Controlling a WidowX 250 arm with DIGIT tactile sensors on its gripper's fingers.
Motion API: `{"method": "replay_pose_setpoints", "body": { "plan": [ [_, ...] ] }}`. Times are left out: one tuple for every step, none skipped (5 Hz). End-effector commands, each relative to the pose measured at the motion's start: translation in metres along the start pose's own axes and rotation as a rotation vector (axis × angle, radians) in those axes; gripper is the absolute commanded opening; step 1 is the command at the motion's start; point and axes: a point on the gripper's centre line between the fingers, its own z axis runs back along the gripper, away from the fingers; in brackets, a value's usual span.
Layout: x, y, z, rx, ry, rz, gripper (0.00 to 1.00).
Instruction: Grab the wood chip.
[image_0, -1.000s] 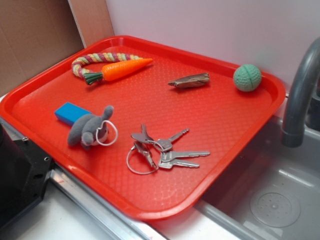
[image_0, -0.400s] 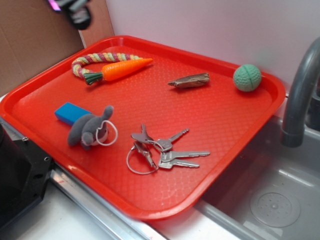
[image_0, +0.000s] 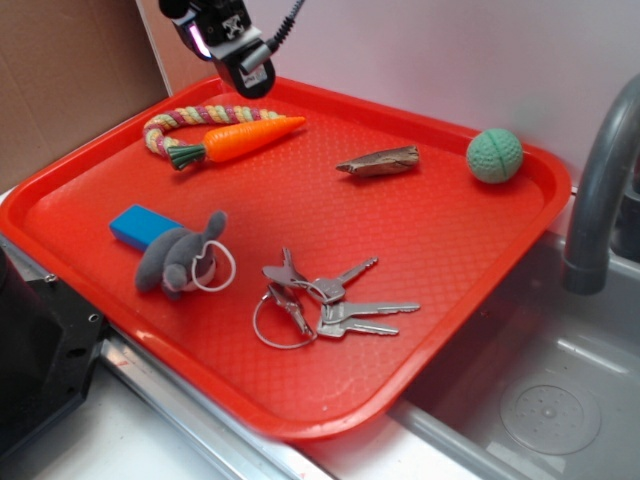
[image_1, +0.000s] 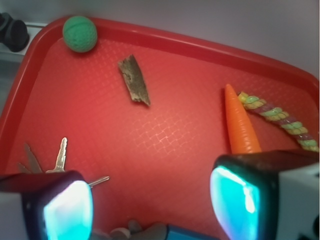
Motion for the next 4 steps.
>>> {"method": "replay_pose_setpoints", "body": {
  "plan": [
    [0.020, 0.000, -0.032, 0.010, 0.013, -0.088, 1.00],
    [0.034, -0.012, -0.062, -0.041, -0.006, -0.139, 1.00],
    [0.044, -0.009, -0.080, -0.046, 0.027, -0.163, 1.00],
    [0.052, 0.004, -0.087, -0.021, 0.052, -0.165, 1.00]
  ]
}}
